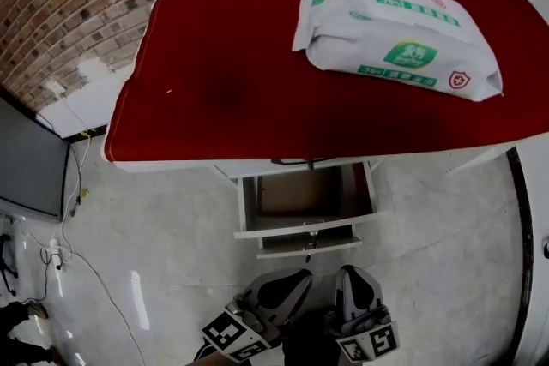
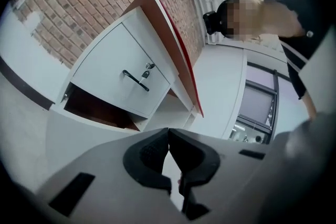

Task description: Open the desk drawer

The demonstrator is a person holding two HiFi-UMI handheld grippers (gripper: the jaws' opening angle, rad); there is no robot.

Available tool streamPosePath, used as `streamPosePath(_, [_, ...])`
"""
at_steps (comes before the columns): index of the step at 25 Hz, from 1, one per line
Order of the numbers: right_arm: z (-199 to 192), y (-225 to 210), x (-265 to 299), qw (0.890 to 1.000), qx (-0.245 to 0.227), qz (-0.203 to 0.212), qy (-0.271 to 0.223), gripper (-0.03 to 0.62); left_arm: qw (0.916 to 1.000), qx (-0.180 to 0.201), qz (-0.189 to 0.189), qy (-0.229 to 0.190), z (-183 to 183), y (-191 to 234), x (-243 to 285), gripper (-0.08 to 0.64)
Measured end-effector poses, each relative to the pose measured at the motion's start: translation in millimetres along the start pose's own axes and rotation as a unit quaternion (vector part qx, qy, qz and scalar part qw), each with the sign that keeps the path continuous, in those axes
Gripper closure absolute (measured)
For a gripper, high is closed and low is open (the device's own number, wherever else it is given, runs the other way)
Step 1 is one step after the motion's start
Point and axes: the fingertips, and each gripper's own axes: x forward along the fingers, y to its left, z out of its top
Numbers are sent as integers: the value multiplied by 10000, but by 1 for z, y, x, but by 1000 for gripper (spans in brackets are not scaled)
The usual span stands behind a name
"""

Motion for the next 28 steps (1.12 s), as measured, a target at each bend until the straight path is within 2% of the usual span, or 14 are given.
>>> streamPosePath(3, [-9,16,-17,9970,472,-554,259,578,9993,-104,198,294,18,1,-12,549])
streamPosePath(5, [0,37,-24,9932,688,-845,420,578,9982,-462,307,224,39,1,-16,549])
streamPosePath(8, [16,70,-28,9899,845,-927,668,578,9932,-1082,421,-75,71,8,-15,549])
streamPosePath(12, [27,99,-22,9881,1063,-808,767,578,9842,-1525,769,-459,98,33,-12,549])
streamPosePath(14, [27,108,-17,9877,1178,-668,784,578,9762,-1879,837,-682,104,50,-7,549])
streamPosePath(17, [31,112,-12,9884,1145,-411,908,578,9661,-2209,942,-951,110,69,10,548])
streamPosePath(20, [38,109,-15,9894,1008,-151,1032,578,9488,-2733,1048,-1188,109,85,28,537])
streamPosePath(22, [42,101,-22,9897,921,-172,1080,578,9412,-2996,1028,-1175,107,92,46,382])
streamPosePath(24, [44,91,-32,9899,846,-253,1112,578,9329,-3230,1032,-1212,108,97,60,365])
streamPosePath(28, [46,71,-47,9886,858,-497,1137,578,9081,-3674,1181,-1625,118,113,73,365])
